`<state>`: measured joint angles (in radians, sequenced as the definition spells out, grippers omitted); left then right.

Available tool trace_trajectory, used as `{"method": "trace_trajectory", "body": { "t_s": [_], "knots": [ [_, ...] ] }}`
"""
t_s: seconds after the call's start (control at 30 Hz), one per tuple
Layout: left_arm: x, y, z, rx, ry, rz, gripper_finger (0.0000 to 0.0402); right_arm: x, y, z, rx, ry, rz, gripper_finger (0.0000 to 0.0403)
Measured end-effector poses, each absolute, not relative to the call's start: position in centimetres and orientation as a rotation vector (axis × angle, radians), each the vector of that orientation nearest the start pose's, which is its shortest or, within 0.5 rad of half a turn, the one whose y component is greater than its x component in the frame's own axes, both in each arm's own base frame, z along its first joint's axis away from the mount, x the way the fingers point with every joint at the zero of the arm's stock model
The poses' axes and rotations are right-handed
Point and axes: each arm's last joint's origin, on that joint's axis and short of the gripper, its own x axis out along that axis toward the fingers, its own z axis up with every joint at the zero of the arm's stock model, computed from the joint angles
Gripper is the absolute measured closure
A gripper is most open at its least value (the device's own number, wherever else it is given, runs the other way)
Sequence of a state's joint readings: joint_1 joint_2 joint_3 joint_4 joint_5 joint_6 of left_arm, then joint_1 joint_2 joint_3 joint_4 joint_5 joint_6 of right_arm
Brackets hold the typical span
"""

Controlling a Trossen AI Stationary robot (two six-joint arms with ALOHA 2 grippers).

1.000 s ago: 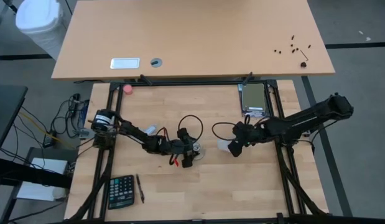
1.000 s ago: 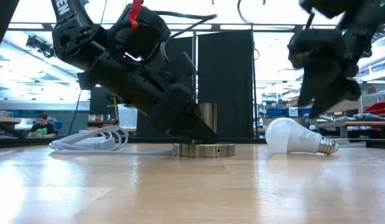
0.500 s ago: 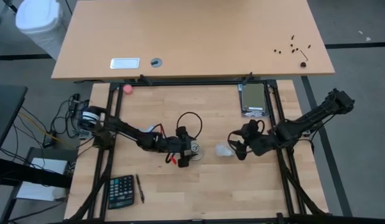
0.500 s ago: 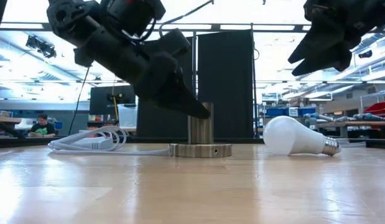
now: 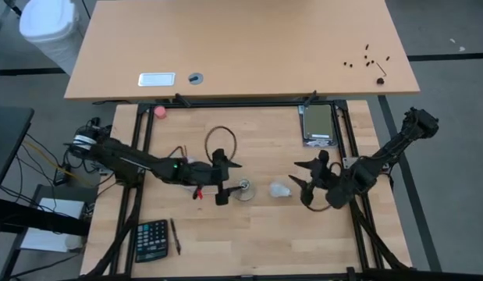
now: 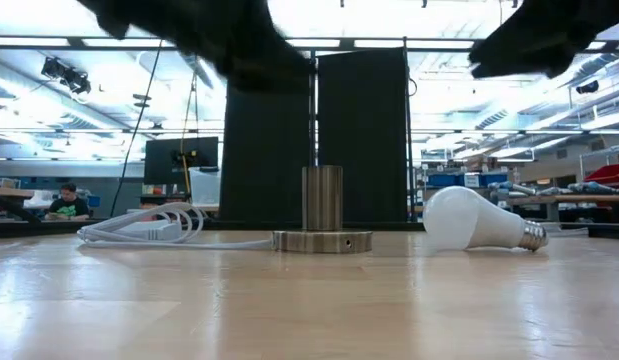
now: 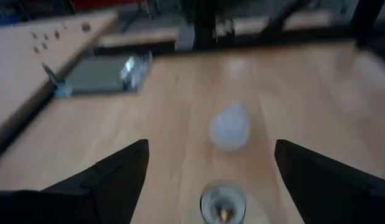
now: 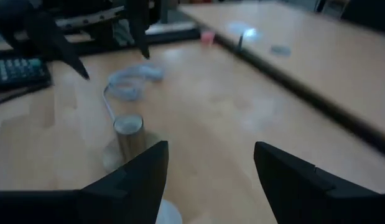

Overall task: Screw lightbulb
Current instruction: Return to Home Position

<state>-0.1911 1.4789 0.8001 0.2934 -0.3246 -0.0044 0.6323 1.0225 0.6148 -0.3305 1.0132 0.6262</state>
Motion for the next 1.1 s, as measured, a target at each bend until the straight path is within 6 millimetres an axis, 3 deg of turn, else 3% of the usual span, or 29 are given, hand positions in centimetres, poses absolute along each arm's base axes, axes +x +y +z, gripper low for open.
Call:
{"method": "trace_trajectory", "body": {
  "t_s": [0.27, 0.43, 0.53, 0.83, 1.1],
  "knots": [
    [27.1, -5.7, 27.1, 0.154, 0.300, 0.067, 0.0048, 14.4, 10.9, 20.0, 0.015, 0.329, -0.391, 0.0154],
    [24.0, -6.7, 27.6, 0.259, 0.279, -0.108, 0.0048, 13.1, 11.2, 18.0, 0.050, 0.257, -0.297, 0.0154],
    [22.4, -6.6, 26.7, 0.251, 0.276, -0.166, 0.0048, 12.5, 11.1, 17.2, 0.073, 0.204, -0.248, 0.0156],
    [18.5, -6.1, 20.9, 0.150, 0.207, -0.343, 0.0048, 10.7, 10.6, 15.2, 0.155, 0.103, -0.151, 0.0175],
    [16.3, -5.5, 17.8, 0.078, 0.192, -0.350, 0.0049, 9.2, 10.8, 14.5, 0.194, 0.072, -0.048, 0.0196]
  ]
}}
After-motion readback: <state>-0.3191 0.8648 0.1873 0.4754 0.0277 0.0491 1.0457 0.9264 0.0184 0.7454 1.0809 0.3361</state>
